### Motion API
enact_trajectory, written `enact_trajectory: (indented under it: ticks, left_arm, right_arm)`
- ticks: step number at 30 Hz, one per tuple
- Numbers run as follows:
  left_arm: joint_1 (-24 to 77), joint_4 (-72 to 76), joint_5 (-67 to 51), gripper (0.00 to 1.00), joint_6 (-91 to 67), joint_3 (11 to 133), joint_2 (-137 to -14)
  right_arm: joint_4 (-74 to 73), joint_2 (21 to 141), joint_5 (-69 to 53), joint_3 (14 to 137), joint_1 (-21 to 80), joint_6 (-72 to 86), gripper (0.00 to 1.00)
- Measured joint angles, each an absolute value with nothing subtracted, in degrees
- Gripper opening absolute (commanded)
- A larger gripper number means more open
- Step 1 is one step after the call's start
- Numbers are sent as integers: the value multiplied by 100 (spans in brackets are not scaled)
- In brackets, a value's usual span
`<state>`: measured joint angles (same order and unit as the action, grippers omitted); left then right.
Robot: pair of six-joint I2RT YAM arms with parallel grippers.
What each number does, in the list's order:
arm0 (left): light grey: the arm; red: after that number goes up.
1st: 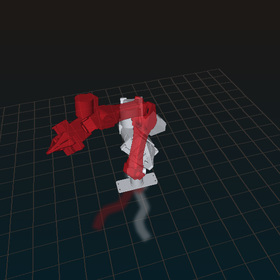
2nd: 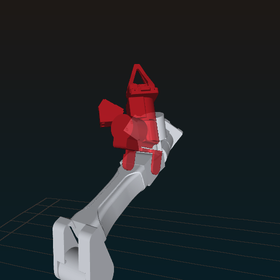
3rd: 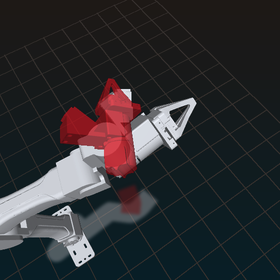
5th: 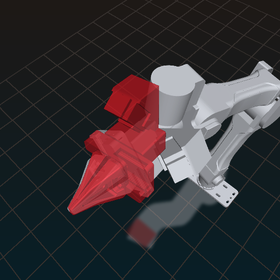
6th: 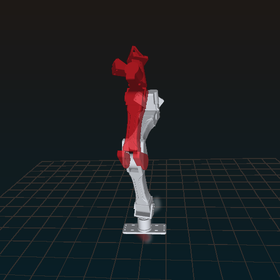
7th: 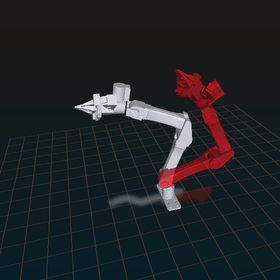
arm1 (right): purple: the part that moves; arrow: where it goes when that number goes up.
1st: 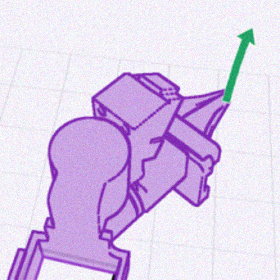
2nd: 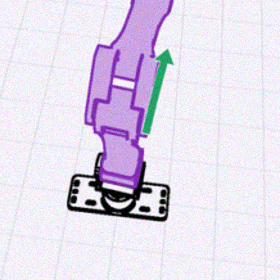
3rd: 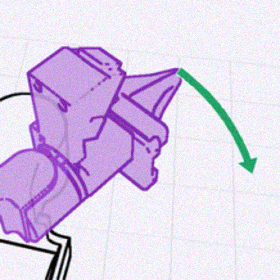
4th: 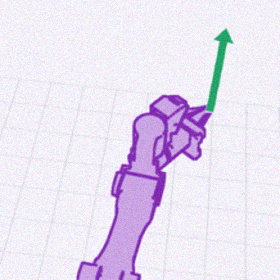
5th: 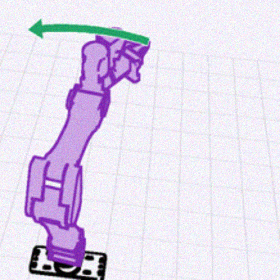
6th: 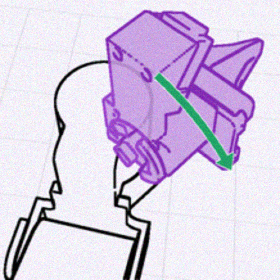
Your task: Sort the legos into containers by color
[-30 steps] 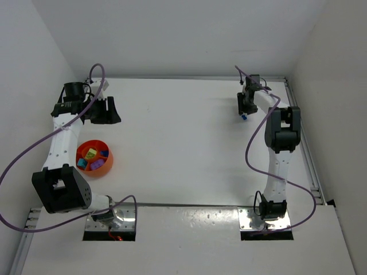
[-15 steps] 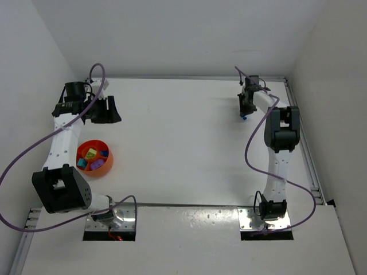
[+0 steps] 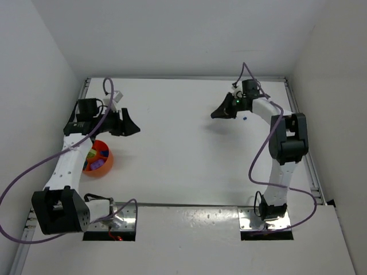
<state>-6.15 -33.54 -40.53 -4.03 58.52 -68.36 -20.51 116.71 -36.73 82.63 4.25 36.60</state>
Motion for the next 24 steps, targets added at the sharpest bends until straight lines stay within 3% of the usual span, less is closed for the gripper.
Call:
enact_trajectory:
  ticks: [5,10,15,24]
  left_arm:
    - [226,-2683,-4248,59,-1122,5586,-7039]
    - [891,-2137,-4265,54,-1673,5662,-7734]
    - [1345,-1964,-4248,53,-1833,6176,-8525]
    - [1608,-1693,-4233,46,-1920,6676,-8864]
  right_arm:
    - [-657,11570,-4764,7494,1107,6198,0]
    - [-60,11642,-5100,7428,1693,7644,0]
    - [117,11642,-5172,7428,2099,8423,0]
    - [-558,11572,-5070,7240,2252,9118,0]
